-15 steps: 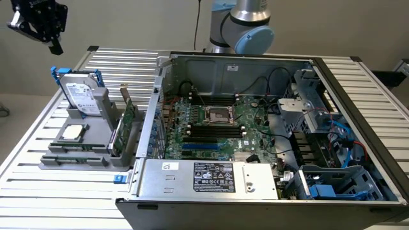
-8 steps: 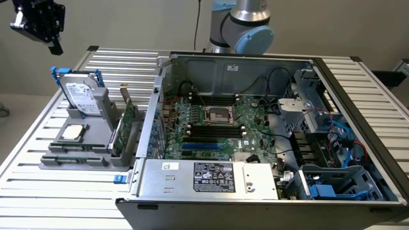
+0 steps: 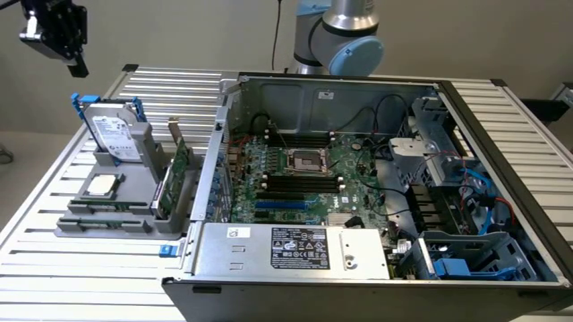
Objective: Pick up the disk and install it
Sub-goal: 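Pick up the disk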
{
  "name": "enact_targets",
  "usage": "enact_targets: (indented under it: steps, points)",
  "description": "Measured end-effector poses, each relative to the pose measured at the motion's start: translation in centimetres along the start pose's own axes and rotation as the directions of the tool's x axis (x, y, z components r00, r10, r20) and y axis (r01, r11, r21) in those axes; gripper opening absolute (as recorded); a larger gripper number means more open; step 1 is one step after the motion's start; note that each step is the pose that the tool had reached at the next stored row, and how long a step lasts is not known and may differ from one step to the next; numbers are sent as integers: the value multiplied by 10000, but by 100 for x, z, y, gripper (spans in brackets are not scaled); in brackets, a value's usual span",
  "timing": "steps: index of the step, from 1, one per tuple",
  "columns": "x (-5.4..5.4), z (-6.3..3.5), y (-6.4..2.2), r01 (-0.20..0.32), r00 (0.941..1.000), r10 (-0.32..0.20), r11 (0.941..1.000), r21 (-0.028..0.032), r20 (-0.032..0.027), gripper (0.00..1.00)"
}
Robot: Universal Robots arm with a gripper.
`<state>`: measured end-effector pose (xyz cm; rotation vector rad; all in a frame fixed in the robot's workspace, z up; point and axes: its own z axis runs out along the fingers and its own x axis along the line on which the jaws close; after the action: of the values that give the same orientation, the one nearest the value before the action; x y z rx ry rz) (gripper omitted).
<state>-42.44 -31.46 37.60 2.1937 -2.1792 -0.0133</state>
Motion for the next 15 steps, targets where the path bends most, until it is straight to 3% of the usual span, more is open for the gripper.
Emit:
enact_targets:
  steps: [2, 6, 10, 13, 15]
  points:
    - [0, 3, 0, 357, 9994, -357, 9994, 48, -16, 11]
    - [0, 9, 3, 966, 9953, -965, 9951, 204, -54, 11]
    - [0, 8, 5, 986, 9951, -986, 9949, 208, -56, 12]
    - [0, 9, 5, 986, 9951, -985, 9949, 208, -56, 30]
    - [0, 9, 10, 986, 9951, -985, 9949, 208, -56, 36]
